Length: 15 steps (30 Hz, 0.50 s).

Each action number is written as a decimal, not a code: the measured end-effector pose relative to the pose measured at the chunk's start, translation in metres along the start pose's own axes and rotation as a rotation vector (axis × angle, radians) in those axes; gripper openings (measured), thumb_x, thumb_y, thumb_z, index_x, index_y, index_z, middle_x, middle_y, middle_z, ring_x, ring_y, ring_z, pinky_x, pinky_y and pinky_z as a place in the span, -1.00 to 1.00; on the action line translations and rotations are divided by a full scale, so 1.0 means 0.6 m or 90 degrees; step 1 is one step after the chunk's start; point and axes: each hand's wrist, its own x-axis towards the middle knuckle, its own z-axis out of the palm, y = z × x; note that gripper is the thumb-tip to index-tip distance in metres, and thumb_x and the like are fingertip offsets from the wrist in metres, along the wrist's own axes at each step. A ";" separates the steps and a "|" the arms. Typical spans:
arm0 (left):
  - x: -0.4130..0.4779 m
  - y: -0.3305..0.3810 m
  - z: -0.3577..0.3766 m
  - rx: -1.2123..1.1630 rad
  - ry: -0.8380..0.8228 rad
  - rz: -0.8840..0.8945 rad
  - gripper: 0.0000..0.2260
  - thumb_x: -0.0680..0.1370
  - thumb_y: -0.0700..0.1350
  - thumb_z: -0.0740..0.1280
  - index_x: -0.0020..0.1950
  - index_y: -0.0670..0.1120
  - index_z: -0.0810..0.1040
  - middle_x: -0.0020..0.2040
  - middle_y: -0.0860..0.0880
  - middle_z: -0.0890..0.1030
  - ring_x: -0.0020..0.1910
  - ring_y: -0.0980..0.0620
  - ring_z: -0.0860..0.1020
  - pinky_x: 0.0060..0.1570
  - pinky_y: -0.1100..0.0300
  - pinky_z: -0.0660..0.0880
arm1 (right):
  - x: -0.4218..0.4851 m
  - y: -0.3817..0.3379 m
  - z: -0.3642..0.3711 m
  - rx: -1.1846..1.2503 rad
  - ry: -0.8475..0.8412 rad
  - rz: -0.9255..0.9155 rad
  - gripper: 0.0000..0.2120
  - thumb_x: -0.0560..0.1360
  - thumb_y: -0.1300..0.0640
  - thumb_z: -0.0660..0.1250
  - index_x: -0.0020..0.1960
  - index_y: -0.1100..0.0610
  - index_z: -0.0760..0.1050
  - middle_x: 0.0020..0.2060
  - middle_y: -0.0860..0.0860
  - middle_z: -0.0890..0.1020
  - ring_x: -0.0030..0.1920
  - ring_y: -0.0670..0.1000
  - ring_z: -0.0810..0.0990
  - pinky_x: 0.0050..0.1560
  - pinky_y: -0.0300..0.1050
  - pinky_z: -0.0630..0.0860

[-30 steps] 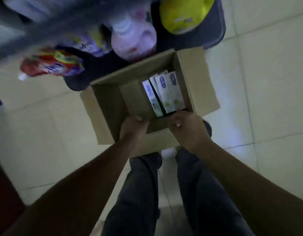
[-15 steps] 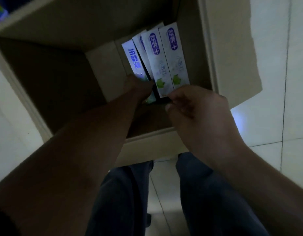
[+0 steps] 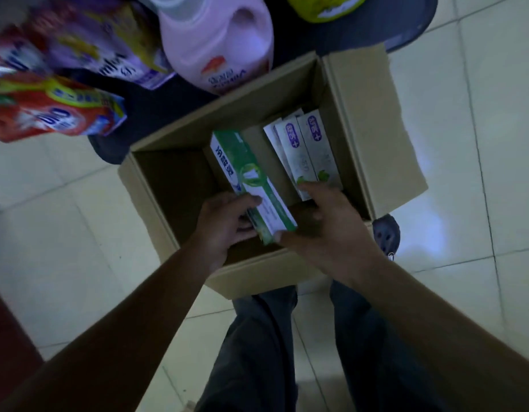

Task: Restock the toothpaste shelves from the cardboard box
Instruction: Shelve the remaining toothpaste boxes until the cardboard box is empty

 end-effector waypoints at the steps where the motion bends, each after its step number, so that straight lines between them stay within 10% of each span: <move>1: -0.021 0.005 0.000 -0.016 -0.025 -0.008 -0.77 0.41 -0.09 0.51 0.02 -0.12 0.64 -0.06 -0.13 0.76 -0.11 -0.11 0.74 -0.20 0.11 0.65 | -0.008 -0.007 0.001 0.025 -0.013 -0.015 -0.20 0.31 -0.14 0.59 0.46 -0.14 0.31 0.26 -0.13 0.41 0.20 -0.11 0.48 0.16 -0.16 0.48; 9: -0.055 -0.001 0.062 0.001 -0.094 -0.090 -0.74 0.53 0.03 0.42 0.14 -0.07 0.67 -0.06 -0.08 0.75 -0.14 -0.03 0.73 -0.14 0.08 0.67 | -0.059 0.004 -0.001 -0.096 0.056 -0.199 -0.39 0.35 0.25 0.52 0.37 0.09 0.45 0.28 0.09 0.44 0.10 0.16 0.60 0.00 0.09 0.63; 15: 0.070 -0.035 0.110 0.038 0.054 -0.076 -0.72 0.55 0.12 0.25 -0.04 -0.07 0.59 -0.20 -0.08 0.68 -0.28 -0.05 0.66 -0.23 0.15 0.56 | -0.056 0.053 -0.047 0.097 0.228 -0.037 -0.75 0.44 0.19 0.47 0.11 0.05 0.61 -0.10 0.02 0.67 -0.15 0.00 0.65 -0.20 0.09 0.61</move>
